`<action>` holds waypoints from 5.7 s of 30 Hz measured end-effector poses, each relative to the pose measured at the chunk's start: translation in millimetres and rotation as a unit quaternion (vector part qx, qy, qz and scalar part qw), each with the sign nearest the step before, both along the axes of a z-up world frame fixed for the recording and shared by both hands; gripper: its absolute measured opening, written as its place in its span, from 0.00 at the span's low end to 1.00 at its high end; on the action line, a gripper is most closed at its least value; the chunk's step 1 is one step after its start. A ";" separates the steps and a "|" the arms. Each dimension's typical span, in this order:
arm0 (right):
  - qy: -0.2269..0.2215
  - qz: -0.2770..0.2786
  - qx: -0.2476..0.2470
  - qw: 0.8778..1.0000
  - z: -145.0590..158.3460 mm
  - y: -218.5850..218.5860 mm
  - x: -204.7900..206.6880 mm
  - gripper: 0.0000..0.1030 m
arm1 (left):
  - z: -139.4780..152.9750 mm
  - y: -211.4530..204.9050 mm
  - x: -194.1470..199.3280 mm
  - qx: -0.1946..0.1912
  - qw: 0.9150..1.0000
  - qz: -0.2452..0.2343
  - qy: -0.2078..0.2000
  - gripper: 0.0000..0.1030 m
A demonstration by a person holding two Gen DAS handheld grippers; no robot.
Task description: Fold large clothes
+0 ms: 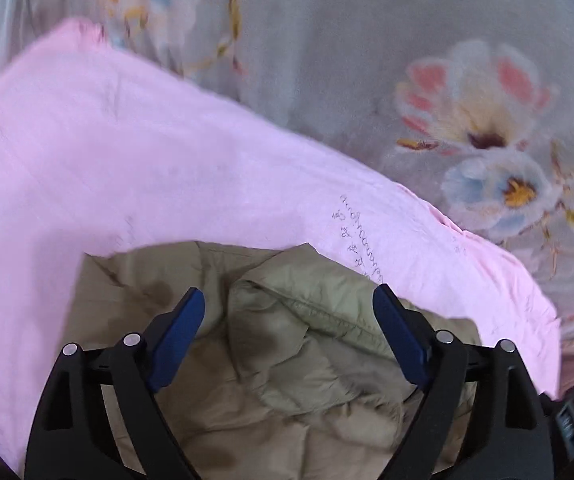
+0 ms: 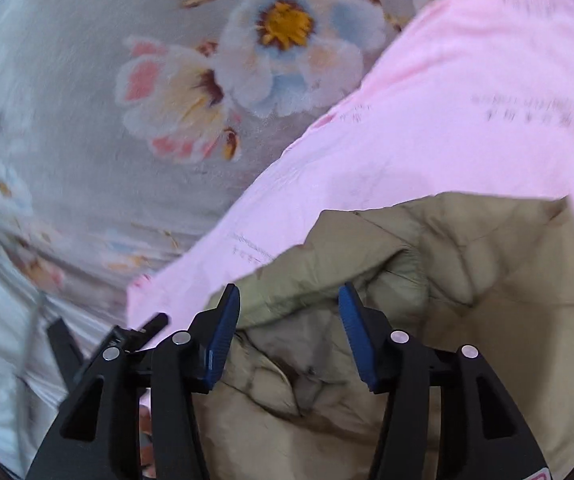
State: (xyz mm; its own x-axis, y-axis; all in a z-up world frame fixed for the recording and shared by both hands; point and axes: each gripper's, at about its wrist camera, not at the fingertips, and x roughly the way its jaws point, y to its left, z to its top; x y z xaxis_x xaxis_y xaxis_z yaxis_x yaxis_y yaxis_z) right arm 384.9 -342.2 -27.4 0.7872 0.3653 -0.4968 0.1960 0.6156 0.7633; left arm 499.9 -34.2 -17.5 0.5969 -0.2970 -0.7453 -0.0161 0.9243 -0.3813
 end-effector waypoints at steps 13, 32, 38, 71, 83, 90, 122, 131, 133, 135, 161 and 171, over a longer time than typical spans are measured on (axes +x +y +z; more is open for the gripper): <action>0.085 0.014 -0.152 0.985 -26.1 25.1 33.2 0.00 | -54.7 -34.7 16.7 0.095 0.992 -0.052 0.059 0.33; 0.109 0.028 -0.414 0.903 -49.6 83.2 40.3 0.00 | -76.1 -74.2 -15.8 0.271 0.959 -0.063 -0.056 0.33; 0.107 0.027 -0.415 0.903 -49.1 82.7 41.9 0.00 | -76.6 -74.5 -15.7 0.273 0.958 -0.061 -0.059 0.33; 0.077 -0.002 -0.415 0.907 -26.1 73.2 -386.4 0.61 | -43.3 165.3 -349.6 0.157 0.987 0.018 -0.004 0.74; 0.096 0.015 -0.283 0.954 -57.5 57.1 -459.1 0.73 | -67.6 203.6 -412.4 0.034 0.998 0.026 0.050 0.84; 0.086 0.031 -0.229 0.969 -60.1 71.4 -454.0 0.44 | -64.5 178.4 -416.2 0.015 0.998 -0.022 0.057 0.47; -0.182 -0.041 -0.283 0.941 129.3 45.4 -439.9 0.06 | 113.5 138.8 -406.1 0.104 0.980 -0.046 -0.166 0.11; -0.118 -0.033 -0.213 0.969 75.3 27.5 -348.7 0.12 | 30.4 115.8 -311.4 0.123 0.988 -0.044 -0.082 0.15; -0.129 -0.025 -0.171 0.977 72.2 17.6 -349.2 0.15 | 29.5 122.9 -304.8 0.096 0.992 -0.049 -0.073 0.22; -0.136 -0.013 -0.135 0.981 69.1 6.6 -349.1 0.17 | 35.1 136.2 -302.7 0.073 0.993 -0.042 -0.078 0.39; -0.210 -0.011 -0.160 0.964 155.7 16.4 -423.5 0.52 | 31.8 71.7 -319.7 0.227 0.963 -0.073 -0.124 0.83; -0.026 0.014 -0.377 0.926 61.3 73.9 -322.0 0.17 | 1.3 67.3 -290.5 0.252 0.963 -0.049 -0.078 0.81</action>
State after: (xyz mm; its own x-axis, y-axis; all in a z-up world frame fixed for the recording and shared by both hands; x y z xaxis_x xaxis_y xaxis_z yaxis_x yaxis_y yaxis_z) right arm 62.8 -268.3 34.0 0.8129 -0.0483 -0.5804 0.1461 0.9816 0.1230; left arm 209.4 33.1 -16.2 0.7008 0.0181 -0.7132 0.1016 0.9870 0.1249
